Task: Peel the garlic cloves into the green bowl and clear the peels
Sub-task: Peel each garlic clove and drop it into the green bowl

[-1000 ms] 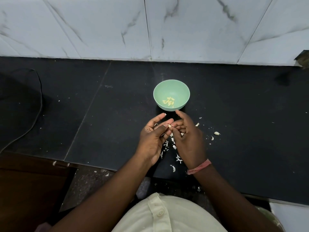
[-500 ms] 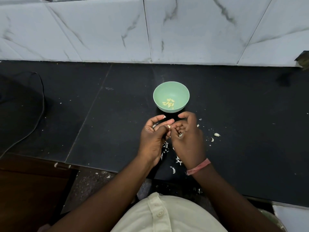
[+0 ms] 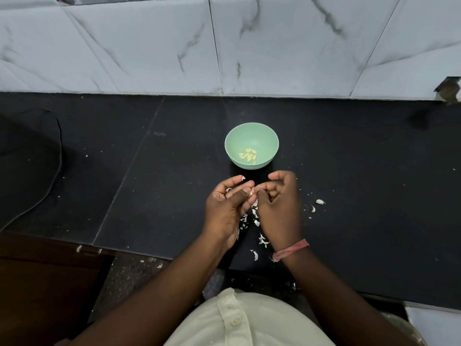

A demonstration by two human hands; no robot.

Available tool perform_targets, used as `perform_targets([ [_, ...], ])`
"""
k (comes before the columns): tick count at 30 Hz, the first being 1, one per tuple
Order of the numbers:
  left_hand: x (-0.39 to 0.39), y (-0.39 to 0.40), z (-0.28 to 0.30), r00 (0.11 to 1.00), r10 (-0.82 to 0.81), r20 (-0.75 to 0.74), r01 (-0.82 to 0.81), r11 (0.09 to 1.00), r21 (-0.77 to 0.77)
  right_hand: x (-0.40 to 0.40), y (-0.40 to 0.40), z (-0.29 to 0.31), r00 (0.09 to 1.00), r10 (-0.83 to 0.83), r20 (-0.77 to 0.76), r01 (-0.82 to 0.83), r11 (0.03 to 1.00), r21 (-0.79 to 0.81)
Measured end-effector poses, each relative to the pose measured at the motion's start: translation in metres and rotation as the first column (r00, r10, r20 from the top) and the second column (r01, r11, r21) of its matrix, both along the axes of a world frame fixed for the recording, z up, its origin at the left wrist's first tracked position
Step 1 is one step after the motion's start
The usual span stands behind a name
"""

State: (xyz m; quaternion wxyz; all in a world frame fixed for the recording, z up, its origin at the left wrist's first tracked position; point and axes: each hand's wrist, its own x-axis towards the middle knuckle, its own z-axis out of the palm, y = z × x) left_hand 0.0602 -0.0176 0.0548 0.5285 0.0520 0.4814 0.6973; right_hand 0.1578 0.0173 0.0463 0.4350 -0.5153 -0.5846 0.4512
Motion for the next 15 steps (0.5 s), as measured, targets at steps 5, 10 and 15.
perform_targets([
  [5, -0.0012, 0.0031, 0.0019, 0.994, 0.079, -0.072, -0.081, 0.996, -0.024, -0.0007, -0.0076, -0.0004, 0.995, 0.094, -0.018, -0.094, 0.995, 0.027],
  [10, -0.0025, 0.0037, 0.0025, 0.992, 0.050, -0.112, -0.049, 0.999, 0.016, -0.0047, -0.0083, -0.0032, 0.998, 0.064, -0.010, -0.063, 0.997, 0.051],
  [15, -0.0040, 0.0014, 0.0038, 0.999, 0.010, -0.046, -0.007, 0.998, 0.055, -0.0038, -0.0059, -0.0046, 0.996, 0.026, -0.089, -0.025, 1.000, 0.012],
])
